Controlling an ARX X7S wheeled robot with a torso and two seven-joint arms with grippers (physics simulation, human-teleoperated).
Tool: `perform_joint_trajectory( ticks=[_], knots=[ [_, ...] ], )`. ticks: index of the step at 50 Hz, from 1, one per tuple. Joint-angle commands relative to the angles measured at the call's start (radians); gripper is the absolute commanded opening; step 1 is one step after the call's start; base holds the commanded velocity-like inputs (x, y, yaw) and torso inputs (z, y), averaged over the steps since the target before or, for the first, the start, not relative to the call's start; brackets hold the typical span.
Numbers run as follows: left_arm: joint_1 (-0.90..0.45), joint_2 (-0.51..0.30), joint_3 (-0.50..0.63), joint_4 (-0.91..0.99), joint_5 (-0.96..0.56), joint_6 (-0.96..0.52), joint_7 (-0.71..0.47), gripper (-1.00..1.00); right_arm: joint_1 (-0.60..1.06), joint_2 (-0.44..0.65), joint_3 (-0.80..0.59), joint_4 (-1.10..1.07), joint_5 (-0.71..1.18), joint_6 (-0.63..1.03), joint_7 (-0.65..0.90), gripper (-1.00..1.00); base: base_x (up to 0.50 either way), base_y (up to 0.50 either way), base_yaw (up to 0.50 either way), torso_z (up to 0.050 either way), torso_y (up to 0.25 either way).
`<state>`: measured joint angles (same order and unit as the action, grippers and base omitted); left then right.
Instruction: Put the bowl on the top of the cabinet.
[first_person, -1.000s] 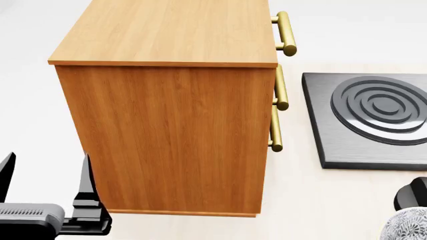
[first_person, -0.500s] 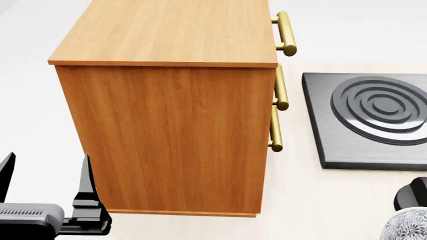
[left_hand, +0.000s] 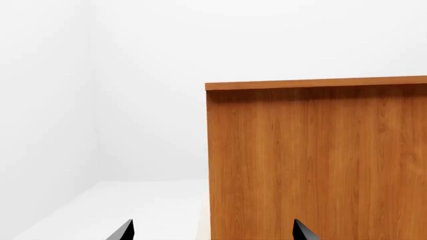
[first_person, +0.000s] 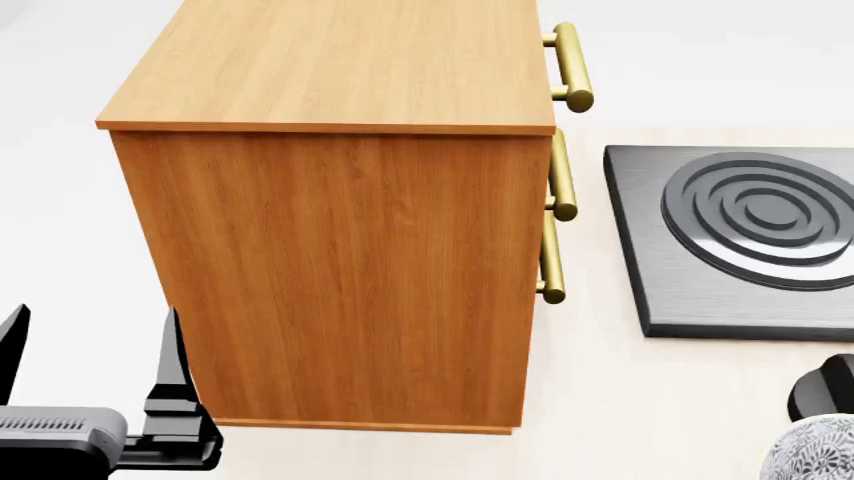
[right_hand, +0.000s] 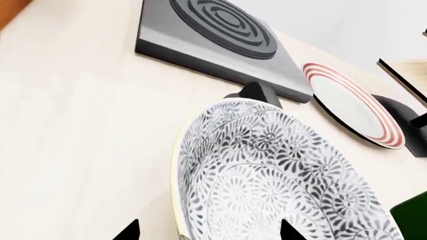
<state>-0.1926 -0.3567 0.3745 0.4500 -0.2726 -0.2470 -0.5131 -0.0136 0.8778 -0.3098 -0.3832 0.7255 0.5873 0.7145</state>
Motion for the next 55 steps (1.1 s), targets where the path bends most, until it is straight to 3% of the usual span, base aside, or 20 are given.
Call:
perform_joint_trajectory(
  ticks=[1,24,25,43,55],
  knots=[
    [-0.001,-0.001,0.001,-0.005,-0.002,0.004,-0.001,1.00,0.009,-0.007,-0.005,0.013,-0.005,0.000,-0.005,1.00,0.00,0.00,0.00,0.000,0.000],
    [-0.003,-0.004,0.005,-0.009,-0.005,0.006,-0.006,1.00,0.026,-0.026,-0.022,0.056,-0.026,-0.008,-0.018,1.00,0.00,0.00,0.00,0.000,0.000],
    [-0.002,-0.004,0.005,-0.010,-0.004,0.008,-0.006,1.00,0.026,-0.027,-0.022,0.057,-0.032,-0.010,-0.012,-1.00,0.00,0.00,0.00,0.000,0.000],
    [0.000,-0.007,0.006,-0.011,-0.008,0.012,-0.011,1.00,0.021,-0.020,-0.022,0.032,-0.029,-0.009,-0.012,-1.00,0.00,0.00,0.00,0.000,0.000],
    [0.002,-0.009,0.007,-0.011,-0.010,0.016,-0.013,1.00,0.087,0.041,0.034,-0.145,0.061,0.096,0.053,-1.00,0.00,0.00,0.00,0.000,0.000]
  ],
)
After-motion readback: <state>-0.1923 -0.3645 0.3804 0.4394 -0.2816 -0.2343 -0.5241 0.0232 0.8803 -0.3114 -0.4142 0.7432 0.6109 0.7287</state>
